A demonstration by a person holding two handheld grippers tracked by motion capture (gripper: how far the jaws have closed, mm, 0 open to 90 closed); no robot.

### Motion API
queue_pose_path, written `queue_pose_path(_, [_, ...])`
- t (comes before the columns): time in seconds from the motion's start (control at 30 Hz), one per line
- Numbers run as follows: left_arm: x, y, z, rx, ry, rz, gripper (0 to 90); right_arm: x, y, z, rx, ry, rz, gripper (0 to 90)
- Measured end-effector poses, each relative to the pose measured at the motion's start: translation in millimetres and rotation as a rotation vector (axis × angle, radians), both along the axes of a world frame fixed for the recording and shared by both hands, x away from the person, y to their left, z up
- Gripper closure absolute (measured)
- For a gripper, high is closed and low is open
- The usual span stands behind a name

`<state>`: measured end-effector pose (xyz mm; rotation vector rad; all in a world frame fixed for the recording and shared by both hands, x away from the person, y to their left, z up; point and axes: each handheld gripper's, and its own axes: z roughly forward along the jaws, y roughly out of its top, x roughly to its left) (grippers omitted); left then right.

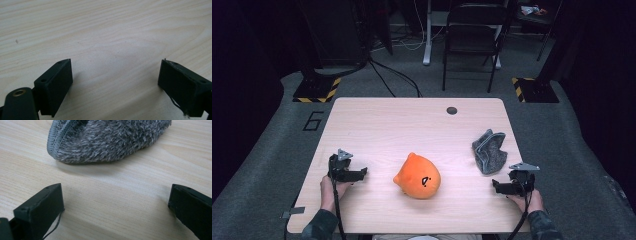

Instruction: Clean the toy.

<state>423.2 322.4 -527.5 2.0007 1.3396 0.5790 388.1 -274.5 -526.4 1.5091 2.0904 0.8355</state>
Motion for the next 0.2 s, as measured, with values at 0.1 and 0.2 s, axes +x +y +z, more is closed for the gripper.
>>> queue_pose_path(0.1, [-0.4, 1.4, -2.3, -0.010, -0.024, -0.006, 11.9, -0.1, 0.2, -0.1, 0.001, -0.002, -0.003, 0.0])
queue_pose_path(0.2, [-1.3, 1.5, -2.0, -0.006, -0.020, -0.007, 12.1, -0.3, 0.1, -0.2, 0.001, -0.004, -0.002, 0.0])
